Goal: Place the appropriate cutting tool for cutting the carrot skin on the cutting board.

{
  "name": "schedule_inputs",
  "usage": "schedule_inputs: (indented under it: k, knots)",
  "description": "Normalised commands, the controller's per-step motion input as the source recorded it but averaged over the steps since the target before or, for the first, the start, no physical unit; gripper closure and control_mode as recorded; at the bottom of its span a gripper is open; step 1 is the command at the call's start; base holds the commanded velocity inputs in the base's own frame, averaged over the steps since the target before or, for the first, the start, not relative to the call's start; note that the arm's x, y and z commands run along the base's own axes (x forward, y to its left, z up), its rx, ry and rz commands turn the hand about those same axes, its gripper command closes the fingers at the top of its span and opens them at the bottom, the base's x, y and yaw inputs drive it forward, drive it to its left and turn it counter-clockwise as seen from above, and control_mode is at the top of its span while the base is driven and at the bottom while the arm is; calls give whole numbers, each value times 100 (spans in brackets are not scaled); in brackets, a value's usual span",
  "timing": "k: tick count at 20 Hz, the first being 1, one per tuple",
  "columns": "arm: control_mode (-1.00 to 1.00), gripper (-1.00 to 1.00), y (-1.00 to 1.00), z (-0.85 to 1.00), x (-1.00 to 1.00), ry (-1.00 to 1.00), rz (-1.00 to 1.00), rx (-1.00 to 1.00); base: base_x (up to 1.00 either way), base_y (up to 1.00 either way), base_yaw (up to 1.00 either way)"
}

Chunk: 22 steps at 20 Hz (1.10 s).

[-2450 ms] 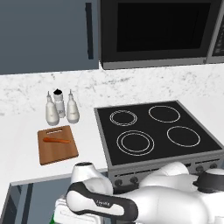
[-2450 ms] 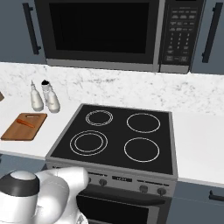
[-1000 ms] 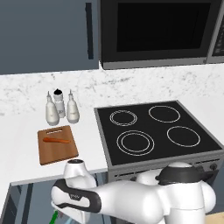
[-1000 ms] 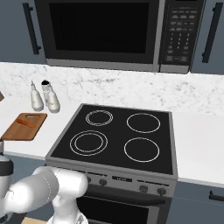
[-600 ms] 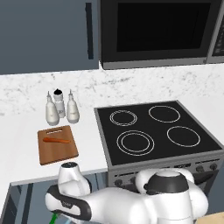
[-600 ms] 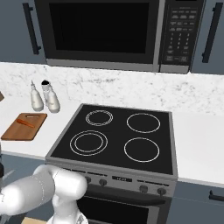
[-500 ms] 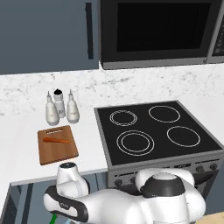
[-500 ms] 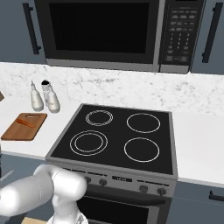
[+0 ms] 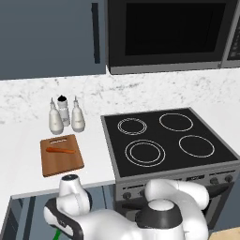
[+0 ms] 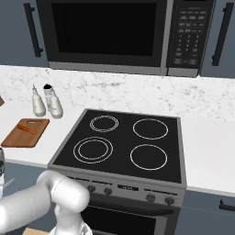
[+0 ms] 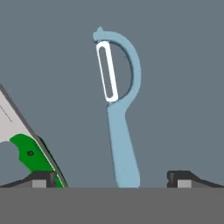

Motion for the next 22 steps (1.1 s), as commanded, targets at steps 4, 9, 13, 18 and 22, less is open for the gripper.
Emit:
schedule_inputs:
  k: [4, 9, 13, 18, 22]
  knots:
    - [-100, -100, -19, -30, 0, -5, 4, 0, 0, 0, 0]
    - [-100, -100, -10, -39, 0, -5, 4, 0, 0, 0, 0]
    - [-100, -100, 0, -46, 0, -2, 4, 0, 0, 0, 0]
    - [-100, 100, 0, -30, 0, -5, 2, 0, 0, 0, 0]
    - [-100, 100, 0, -1, -3, -11, 0, 0, 0, 0, 0]
